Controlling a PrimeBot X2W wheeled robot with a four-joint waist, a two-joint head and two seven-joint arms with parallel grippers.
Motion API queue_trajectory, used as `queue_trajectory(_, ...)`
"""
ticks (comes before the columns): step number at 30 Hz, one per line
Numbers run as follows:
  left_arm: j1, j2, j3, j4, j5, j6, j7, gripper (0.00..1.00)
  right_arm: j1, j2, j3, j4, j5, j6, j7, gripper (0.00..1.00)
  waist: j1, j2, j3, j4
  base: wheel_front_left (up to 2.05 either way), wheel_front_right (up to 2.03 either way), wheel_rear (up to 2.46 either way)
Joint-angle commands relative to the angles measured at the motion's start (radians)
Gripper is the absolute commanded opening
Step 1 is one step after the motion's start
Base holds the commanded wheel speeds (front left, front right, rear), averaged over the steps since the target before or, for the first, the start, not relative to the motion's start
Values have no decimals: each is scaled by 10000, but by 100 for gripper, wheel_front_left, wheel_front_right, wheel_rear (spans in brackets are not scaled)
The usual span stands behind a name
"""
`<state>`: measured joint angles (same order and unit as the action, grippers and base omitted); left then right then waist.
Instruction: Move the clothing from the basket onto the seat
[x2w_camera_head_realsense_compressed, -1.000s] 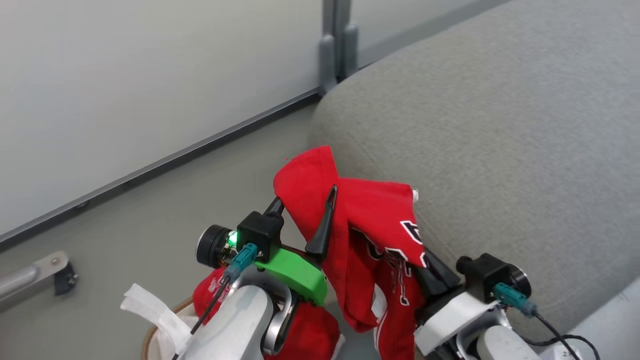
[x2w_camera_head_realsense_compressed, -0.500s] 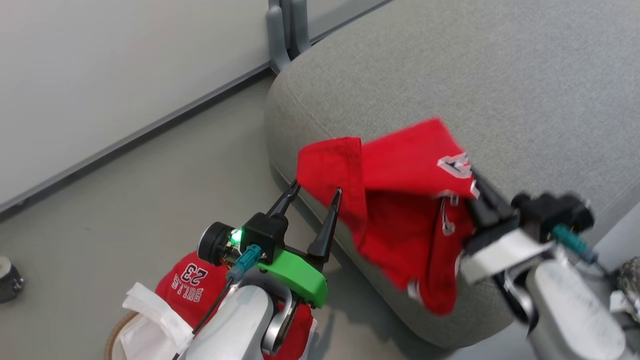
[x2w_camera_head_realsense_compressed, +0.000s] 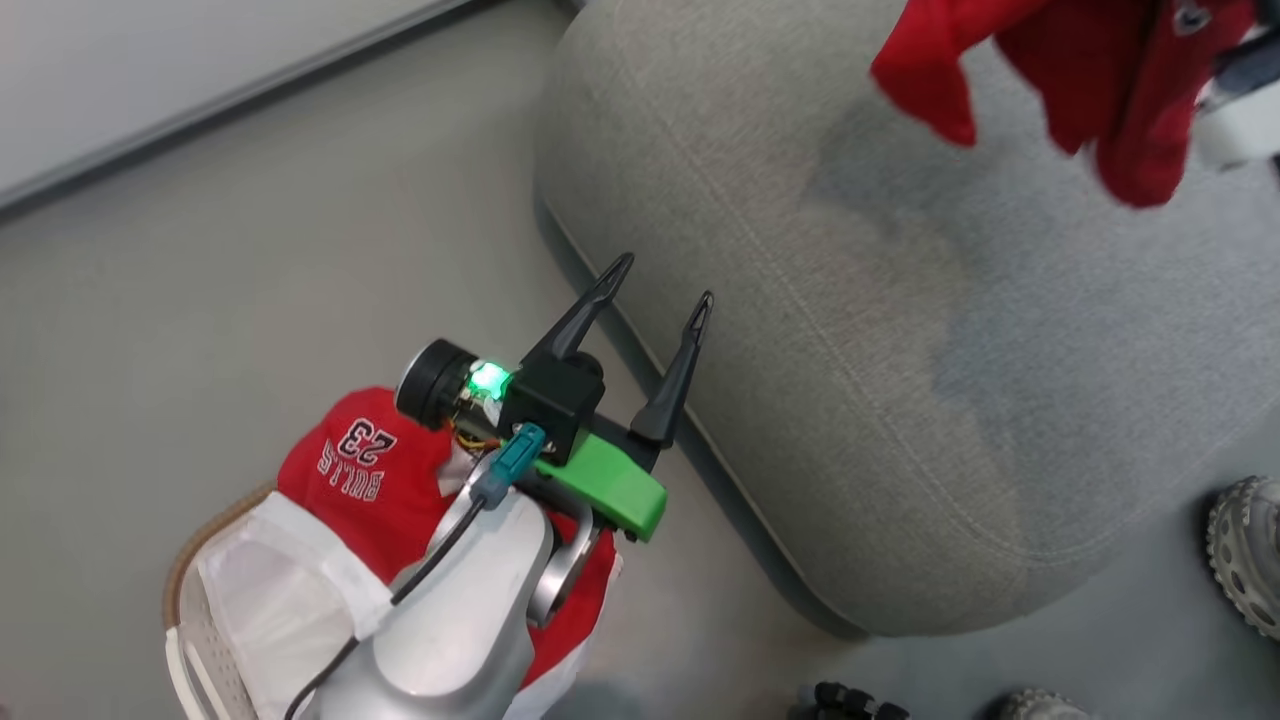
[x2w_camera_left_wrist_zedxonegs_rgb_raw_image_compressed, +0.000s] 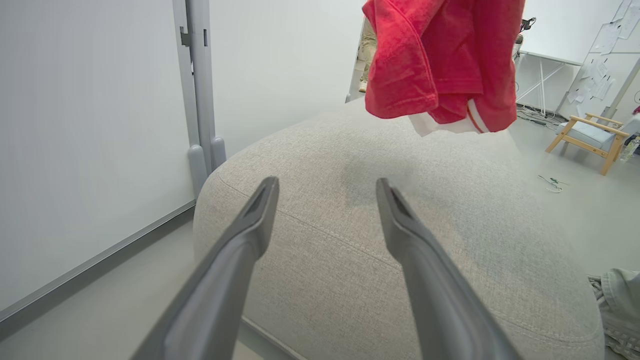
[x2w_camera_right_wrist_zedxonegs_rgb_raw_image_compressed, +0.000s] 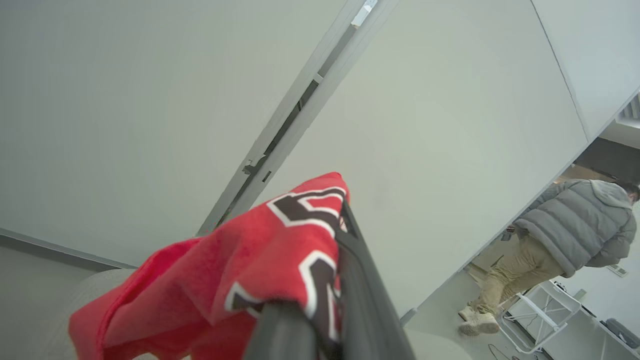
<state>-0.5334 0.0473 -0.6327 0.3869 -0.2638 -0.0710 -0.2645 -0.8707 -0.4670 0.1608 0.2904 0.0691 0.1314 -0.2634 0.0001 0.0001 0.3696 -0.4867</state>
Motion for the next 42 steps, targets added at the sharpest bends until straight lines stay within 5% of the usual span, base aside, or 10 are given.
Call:
queue_trajectory(1,-322,60,-26,-73,76,-89,1,100,-418,-106,-111,229,-122,-14,-19,0,-1,-1,1235,771,0,0,0)
queue_trajectory(12,-1253,58,-401,-178,278,-215,1,100,-1593,-563,-2133,2376,-661,-15,-19,0,-1,-1,2789,1987,0,0,0)
queue_trajectory(20,-1396,53,-269,-129,411,-150,1,100,-465,307,-3897,3873,-1145,-14,-11,0,-1,-1,3245,2456,0,0,0)
queue_trajectory(27,-1032,47,-207,-51,203,-206,1,100,1135,1296,-4585,3794,-1241,-14,-11,0,-1,-1,2719,2369,0,0,0)
queue_trajectory(28,-955,52,-198,-35,157,-189,1,100,1417,1433,-4639,3630,-1198,-14,-11,53,-1,-1,2575,2334,0,0,0)
queue_trajectory(29,-892,50,-184,-29,106,-173,1,100,1645,1555,-4669,3497,-1128,-14,-11,89,-1,-1,2429,2307,0,0,0)
queue_trajectory(30,-818,52,-164,-33,50,-141,1,100,1936,1676,-4726,3365,-1061,-14,-11,100,-1,-1,2257,2277,0,0,0)
queue_trajectory(42,446,50,635,-92,-258,214,1,100,3988,2225,-4174,1898,-486,-14,-11,100,-1,-1,259,2426,0,0,0)
